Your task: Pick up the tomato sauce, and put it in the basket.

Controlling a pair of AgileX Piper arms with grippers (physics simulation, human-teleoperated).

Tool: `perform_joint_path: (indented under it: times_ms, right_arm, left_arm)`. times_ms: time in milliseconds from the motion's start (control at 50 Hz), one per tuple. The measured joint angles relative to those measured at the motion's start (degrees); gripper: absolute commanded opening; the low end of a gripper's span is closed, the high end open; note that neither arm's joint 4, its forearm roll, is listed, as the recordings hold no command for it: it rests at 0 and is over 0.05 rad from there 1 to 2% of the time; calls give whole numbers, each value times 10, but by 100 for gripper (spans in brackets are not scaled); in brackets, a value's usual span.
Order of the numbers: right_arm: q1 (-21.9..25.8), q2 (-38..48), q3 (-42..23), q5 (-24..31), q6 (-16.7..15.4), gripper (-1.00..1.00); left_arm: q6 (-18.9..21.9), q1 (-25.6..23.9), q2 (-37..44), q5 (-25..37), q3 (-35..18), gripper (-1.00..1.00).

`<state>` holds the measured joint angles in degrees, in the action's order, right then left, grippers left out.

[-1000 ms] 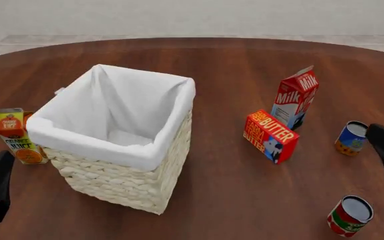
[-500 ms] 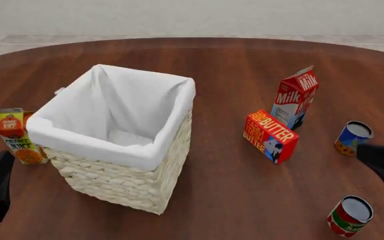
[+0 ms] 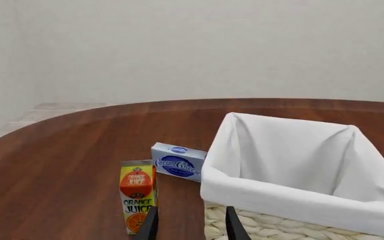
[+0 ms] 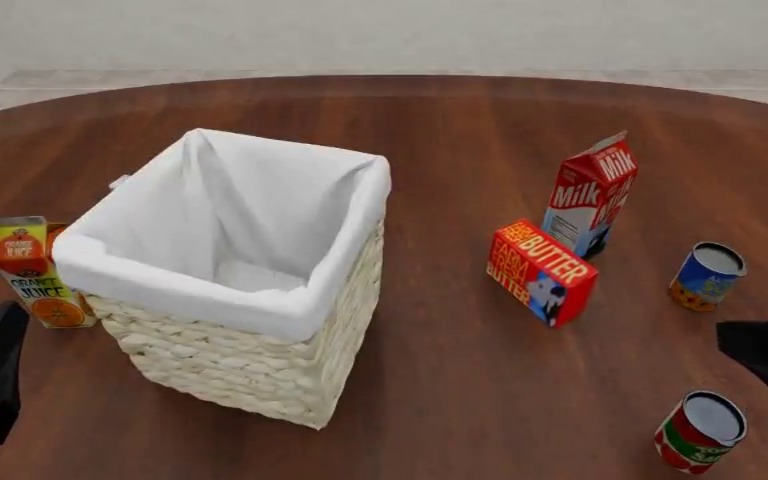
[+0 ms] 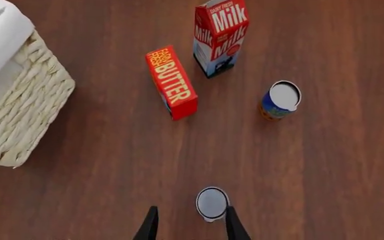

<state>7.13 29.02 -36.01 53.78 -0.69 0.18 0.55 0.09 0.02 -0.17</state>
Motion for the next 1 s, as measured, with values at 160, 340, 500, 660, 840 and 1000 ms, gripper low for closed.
perform_joint_path:
  times_ms: [160,340,500,660,840,1000]
  right_arm:
    - [-15,14,16,-12,-9,100]
    - [-34,31,37,-35,-19,100]
    - [-44,52,59,-69,-23,100]
    - [-53,72,81,-101,-27,100]
    - [-69,94,106,-138,-34,100]
    - [-79,109,128,-163,-39,100]
  left_arm:
    - [0,0,0,0,0,100]
    - [0,0,0,0,0,100]
    - [0,0,0,1,-1,100]
    - [0,0,0,1,-1,100]
    - [0,0,0,1,-1,100]
    - [0,0,0,1,-1,100]
